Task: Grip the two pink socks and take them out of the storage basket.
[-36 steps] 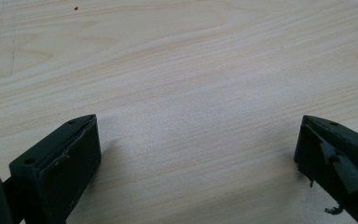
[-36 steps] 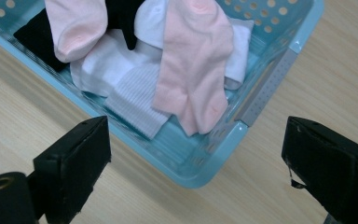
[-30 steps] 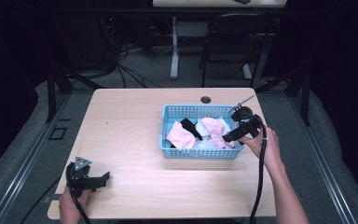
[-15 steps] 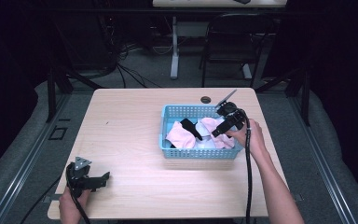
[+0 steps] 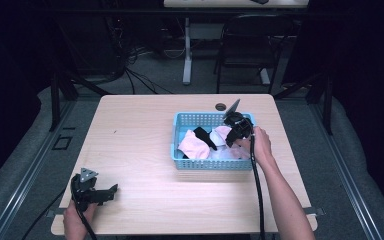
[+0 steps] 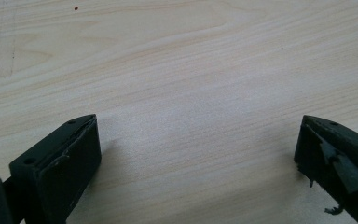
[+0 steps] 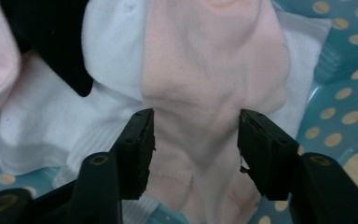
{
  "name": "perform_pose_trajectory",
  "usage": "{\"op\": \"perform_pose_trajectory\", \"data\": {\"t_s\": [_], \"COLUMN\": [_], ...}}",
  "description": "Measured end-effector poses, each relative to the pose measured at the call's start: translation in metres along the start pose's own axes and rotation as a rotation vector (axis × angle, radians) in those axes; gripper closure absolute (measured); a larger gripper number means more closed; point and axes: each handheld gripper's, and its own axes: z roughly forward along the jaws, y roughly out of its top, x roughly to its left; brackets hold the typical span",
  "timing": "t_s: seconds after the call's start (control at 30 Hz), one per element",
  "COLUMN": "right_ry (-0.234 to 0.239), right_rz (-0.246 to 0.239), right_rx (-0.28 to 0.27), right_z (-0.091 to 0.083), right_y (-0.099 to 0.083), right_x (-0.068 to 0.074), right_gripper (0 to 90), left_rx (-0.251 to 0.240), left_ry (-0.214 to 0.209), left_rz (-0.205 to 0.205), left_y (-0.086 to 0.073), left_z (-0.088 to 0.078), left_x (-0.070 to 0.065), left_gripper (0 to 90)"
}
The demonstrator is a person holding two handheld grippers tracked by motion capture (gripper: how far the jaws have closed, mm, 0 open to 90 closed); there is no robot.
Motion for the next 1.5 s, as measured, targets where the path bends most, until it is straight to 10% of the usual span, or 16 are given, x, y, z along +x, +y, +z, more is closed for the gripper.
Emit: {"op": "perform_pose_trajectory", "data": {"t_s": [0.47,1.5], "right_ry": [0.032,0.033], "right_rz": [0.069,-0.015], "right_rx": [0.005,-0.210], "right_z": [0.013,-0.103], "right_y": [-0.003,-0.023], "right_x": [-0.010,0.008], "right_gripper": [85.8,86.7], "left_rx": [0.000,0.000], "left_ry": [0.002,0.004], "left_rz": [0.003,0.002], "left_y": [0.000,0.000], "left_z": [0.000,0.000], "left_x": [0.000,0.000], "left_gripper": [0.5,0.5]}}
